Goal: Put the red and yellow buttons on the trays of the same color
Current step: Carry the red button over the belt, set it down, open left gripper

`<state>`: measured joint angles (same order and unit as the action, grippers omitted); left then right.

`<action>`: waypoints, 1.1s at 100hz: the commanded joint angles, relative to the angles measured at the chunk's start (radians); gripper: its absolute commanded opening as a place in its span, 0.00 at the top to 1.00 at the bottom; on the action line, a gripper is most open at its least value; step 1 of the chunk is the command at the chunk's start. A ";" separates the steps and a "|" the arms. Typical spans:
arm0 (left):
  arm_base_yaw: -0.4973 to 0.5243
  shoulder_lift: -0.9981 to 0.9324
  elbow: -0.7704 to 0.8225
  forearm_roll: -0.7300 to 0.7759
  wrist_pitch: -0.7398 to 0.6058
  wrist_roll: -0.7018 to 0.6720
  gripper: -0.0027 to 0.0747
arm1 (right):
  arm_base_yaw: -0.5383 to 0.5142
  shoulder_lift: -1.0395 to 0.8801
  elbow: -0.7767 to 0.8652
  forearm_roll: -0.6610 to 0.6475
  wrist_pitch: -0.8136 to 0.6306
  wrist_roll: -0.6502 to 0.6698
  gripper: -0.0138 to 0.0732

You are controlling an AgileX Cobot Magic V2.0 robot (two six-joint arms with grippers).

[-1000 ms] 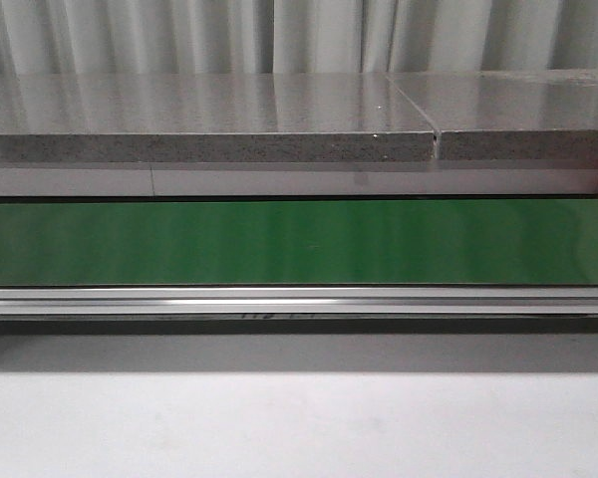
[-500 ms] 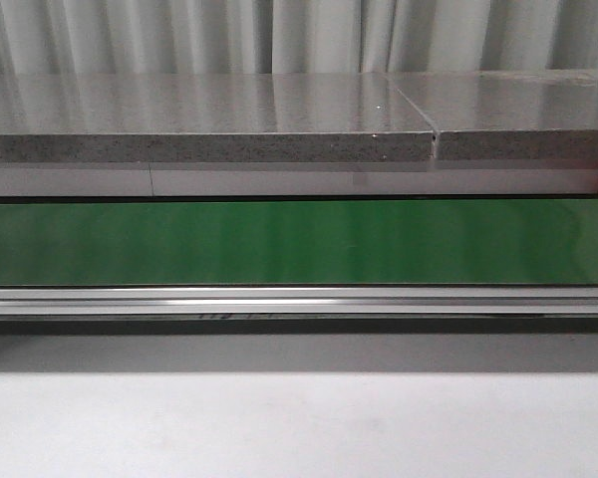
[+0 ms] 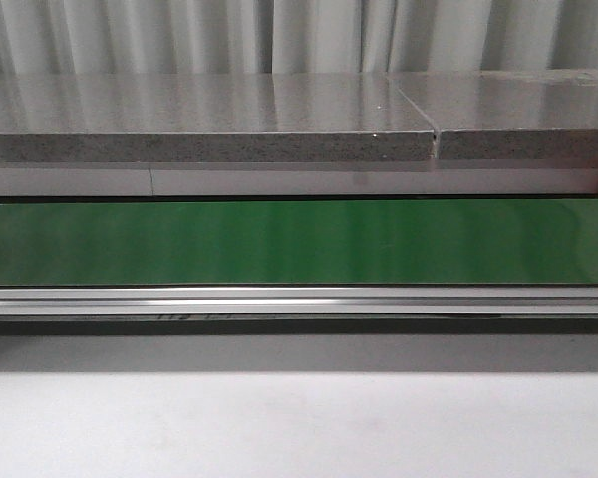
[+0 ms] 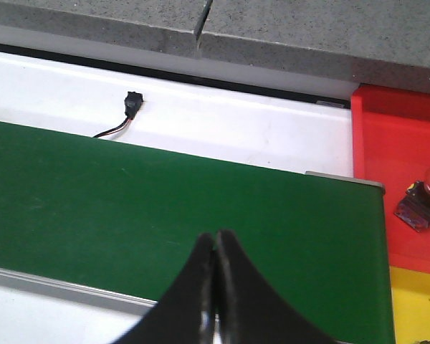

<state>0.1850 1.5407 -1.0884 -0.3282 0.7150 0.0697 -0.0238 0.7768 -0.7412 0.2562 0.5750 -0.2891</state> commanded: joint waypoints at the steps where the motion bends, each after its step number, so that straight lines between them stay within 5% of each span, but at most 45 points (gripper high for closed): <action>1: -0.007 -0.030 -0.033 -0.018 -0.033 0.027 0.79 | 0.003 -0.003 -0.029 0.002 -0.060 -0.011 0.92; 25: -0.007 -0.030 -0.033 -0.020 -0.026 0.046 0.29 | 0.003 -0.003 -0.029 0.002 -0.060 -0.011 0.92; 34: -0.012 -0.030 -0.033 -0.024 -0.026 0.046 0.17 | 0.003 -0.003 -0.029 0.002 -0.060 -0.011 0.92; 110: 0.016 -0.089 -0.224 0.008 0.089 0.041 0.16 | 0.003 -0.003 -0.029 0.002 -0.060 -0.011 0.92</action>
<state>0.1827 1.5082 -1.2828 -0.3108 0.8329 0.1179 -0.0238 0.7768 -0.7412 0.2562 0.5750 -0.2910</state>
